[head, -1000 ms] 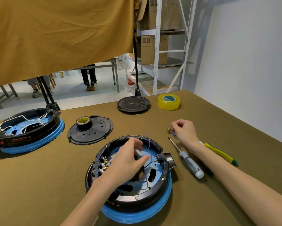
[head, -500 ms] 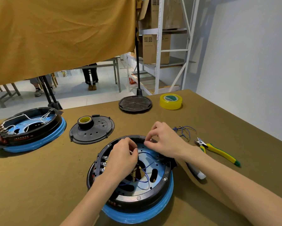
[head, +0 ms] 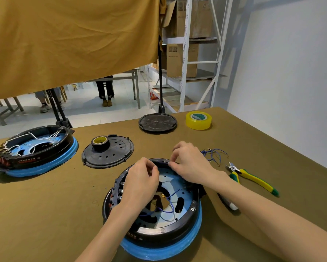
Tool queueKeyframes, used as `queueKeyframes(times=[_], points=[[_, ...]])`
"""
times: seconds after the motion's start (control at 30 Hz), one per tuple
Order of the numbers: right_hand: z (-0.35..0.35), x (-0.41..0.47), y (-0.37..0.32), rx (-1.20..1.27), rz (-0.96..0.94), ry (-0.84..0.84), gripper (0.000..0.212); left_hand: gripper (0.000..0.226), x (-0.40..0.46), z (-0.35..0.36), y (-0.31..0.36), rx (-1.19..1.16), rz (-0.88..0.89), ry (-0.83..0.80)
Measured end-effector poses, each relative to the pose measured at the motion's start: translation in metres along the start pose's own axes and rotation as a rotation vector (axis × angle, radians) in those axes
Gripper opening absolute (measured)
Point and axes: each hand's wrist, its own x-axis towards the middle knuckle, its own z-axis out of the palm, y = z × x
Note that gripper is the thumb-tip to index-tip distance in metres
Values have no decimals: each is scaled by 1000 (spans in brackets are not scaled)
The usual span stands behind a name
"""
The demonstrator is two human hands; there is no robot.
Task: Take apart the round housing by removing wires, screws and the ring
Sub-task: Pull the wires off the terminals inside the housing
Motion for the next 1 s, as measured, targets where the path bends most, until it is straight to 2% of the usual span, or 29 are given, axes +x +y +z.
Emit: queueKeyframes(times=[0.1,0.2,0.27,0.4,0.47,0.6,0.67,0.8,1.0], points=[[-6,8,11,161,95,146,15,10,-1,-1,3,-26,16,-40],[-11,19,38,264,260,216,20,7,-5,0,6,-41,98,-225],[-12,23,63,203,392,196,20,13,-10,0,9,-9,188,-346],[-5,23,100,42,579,170,24,25,-14,-2,15,51,270,-448],[0,21,107,43,569,185,26,26,-14,-3,16,49,266,-482],[6,12,90,379,399,130,23,21,-12,-2,17,58,275,-477],[11,5,68,444,318,71,25,20,-12,0,18,66,291,-468],[28,1,30,385,217,18,37,16,-13,2,20,74,327,-465],[34,-4,24,341,237,-46,54,17,-15,2,21,127,377,-422]])
